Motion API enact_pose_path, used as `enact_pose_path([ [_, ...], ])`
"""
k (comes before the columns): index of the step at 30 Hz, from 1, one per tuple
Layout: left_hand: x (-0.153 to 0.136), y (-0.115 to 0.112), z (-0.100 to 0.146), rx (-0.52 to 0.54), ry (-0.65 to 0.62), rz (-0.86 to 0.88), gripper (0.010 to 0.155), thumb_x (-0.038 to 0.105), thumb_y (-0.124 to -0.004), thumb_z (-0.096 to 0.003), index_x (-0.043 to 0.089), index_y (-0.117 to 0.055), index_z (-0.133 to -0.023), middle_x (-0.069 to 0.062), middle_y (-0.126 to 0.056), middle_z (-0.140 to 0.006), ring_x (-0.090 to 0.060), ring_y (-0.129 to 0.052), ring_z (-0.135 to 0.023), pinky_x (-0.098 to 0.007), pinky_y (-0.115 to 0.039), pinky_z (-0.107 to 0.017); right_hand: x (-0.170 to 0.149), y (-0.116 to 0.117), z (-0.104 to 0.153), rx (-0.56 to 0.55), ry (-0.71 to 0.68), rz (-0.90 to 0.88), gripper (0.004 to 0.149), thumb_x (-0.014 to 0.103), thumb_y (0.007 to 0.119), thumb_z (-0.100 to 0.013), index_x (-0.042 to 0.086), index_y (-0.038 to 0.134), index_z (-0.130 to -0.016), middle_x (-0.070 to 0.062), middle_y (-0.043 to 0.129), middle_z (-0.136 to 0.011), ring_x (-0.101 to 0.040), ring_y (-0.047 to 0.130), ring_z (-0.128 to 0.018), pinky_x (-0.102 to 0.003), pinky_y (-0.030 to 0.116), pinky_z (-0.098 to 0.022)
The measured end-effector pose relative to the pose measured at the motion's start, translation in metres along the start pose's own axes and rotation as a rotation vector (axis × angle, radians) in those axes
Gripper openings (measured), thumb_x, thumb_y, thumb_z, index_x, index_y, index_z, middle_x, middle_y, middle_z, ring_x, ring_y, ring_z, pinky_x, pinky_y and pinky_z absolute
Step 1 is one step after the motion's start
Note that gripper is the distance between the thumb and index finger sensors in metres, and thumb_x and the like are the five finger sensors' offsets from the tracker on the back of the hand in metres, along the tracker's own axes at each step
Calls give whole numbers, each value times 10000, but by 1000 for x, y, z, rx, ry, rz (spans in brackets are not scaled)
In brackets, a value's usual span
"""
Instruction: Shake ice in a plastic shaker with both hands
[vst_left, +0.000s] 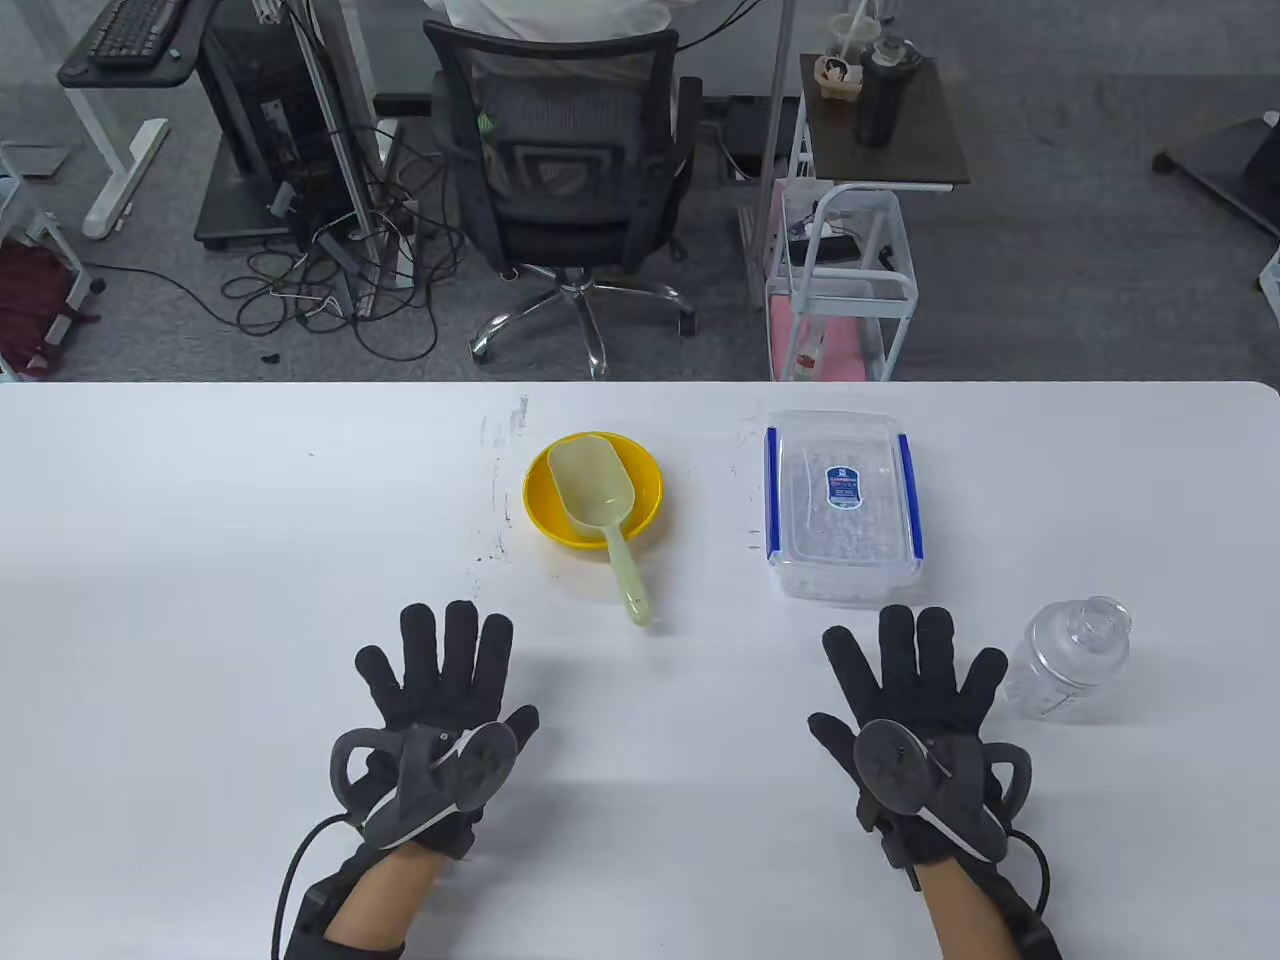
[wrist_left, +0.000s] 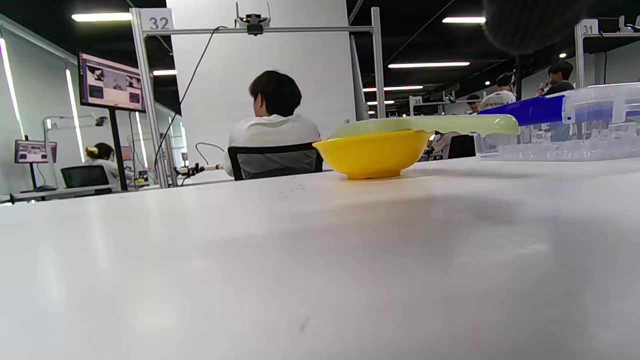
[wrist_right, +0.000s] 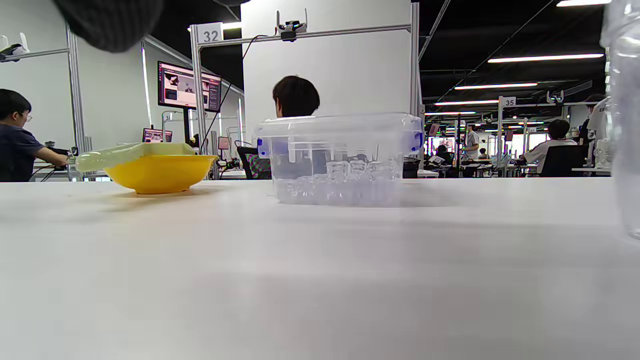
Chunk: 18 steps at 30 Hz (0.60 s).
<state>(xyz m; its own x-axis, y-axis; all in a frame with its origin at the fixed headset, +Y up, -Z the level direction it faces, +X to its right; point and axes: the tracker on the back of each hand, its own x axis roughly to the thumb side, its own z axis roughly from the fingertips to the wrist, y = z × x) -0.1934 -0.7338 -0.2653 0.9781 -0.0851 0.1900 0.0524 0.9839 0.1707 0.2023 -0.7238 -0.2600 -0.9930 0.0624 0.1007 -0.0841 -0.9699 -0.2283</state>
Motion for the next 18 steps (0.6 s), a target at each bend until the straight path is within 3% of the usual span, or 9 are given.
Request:
enact_pose_path([
  [10,-2,-1,0,-10,4,21,870,644,-649,-520,238,-222,-1160,-141,-189,-1224,-517,-196,-1112,-793,-218,-675,-6,-11,0,-40,44,-28,1057,681,802,-226,469,242,-1098,-42,99,-1230,-391,77,-1129,-754,76,-717],
  [18,-7,1,-2,-8,4,60,863,636,-642,-524,234,-220,-1160,-146,-187,-1221,-513,-194,-1111,-789,-218,-679,-53,-50,9,-354,237,-74,1085,639,848,-245,470,189,-1090,-26,48,-1220,-349,-27,-1117,-729,36,-735],
])
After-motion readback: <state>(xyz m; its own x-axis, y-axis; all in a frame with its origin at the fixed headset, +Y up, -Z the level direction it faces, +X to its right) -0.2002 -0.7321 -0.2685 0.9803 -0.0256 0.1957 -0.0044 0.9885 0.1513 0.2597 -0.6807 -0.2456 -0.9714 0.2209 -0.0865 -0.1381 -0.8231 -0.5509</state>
